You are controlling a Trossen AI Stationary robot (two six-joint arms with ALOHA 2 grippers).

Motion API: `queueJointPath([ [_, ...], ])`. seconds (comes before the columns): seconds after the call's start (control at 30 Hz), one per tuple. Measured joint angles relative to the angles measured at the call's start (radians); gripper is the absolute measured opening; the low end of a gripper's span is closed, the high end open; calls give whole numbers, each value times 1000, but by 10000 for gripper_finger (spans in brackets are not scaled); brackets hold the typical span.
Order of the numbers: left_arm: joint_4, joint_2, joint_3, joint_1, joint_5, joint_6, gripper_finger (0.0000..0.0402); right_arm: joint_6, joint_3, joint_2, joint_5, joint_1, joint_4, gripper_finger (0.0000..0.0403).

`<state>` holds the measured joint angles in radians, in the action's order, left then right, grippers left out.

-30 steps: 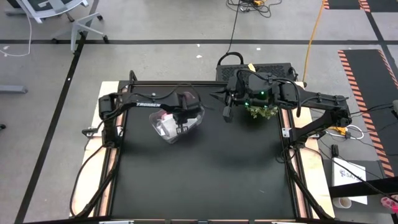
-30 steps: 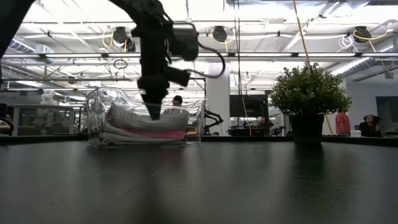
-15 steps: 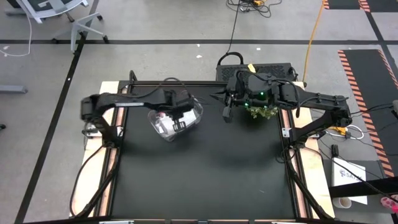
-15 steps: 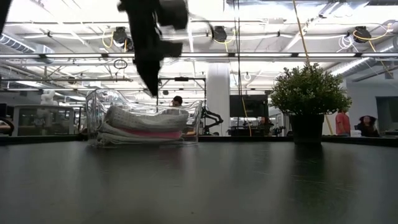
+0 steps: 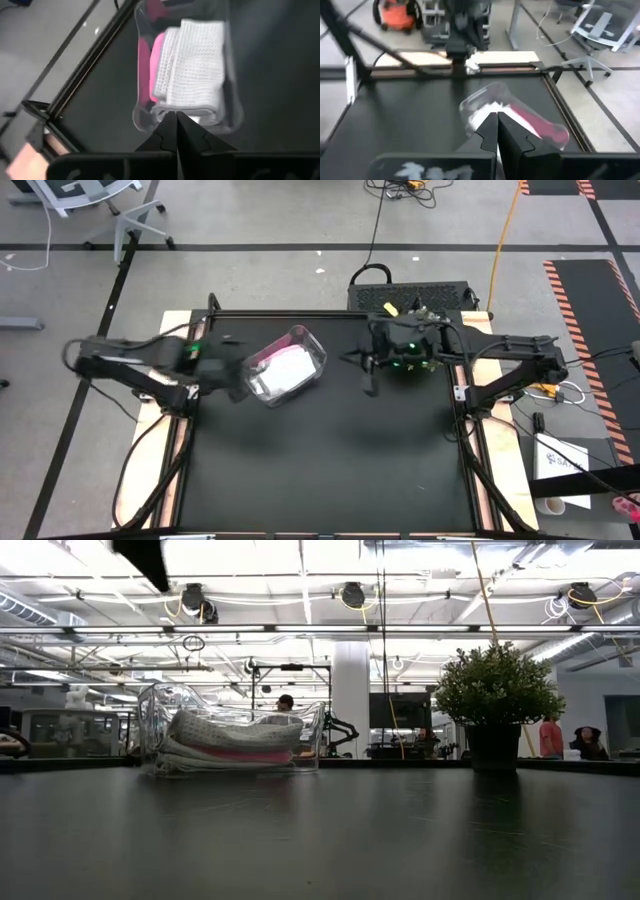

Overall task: Fold microfiber towels
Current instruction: Return to Home Position

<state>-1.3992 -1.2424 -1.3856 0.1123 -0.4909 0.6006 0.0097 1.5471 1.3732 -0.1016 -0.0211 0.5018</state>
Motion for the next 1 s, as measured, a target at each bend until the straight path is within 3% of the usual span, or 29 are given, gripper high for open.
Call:
queueJointPath([
  [0.13,-24,159,75,194,-88,225,1,4,0,-65,-50,43,122,0],
  [0.33,28,309,305,476,-200,508,1,118,-74,-189,-186,183,234,0],
  [0.53,201,312,488,638,-217,628,1,257,-440,-388,-283,314,-105,0],
  [0.67,256,313,551,706,-219,713,1,317,-679,-501,-289,341,-326,0],
  [0.87,259,333,600,800,-268,830,1,422,-907,-656,-287,351,-433,0],
  [1.0,257,376,621,831,-376,817,1,388,-1001,-787,-289,351,-536,0],
])
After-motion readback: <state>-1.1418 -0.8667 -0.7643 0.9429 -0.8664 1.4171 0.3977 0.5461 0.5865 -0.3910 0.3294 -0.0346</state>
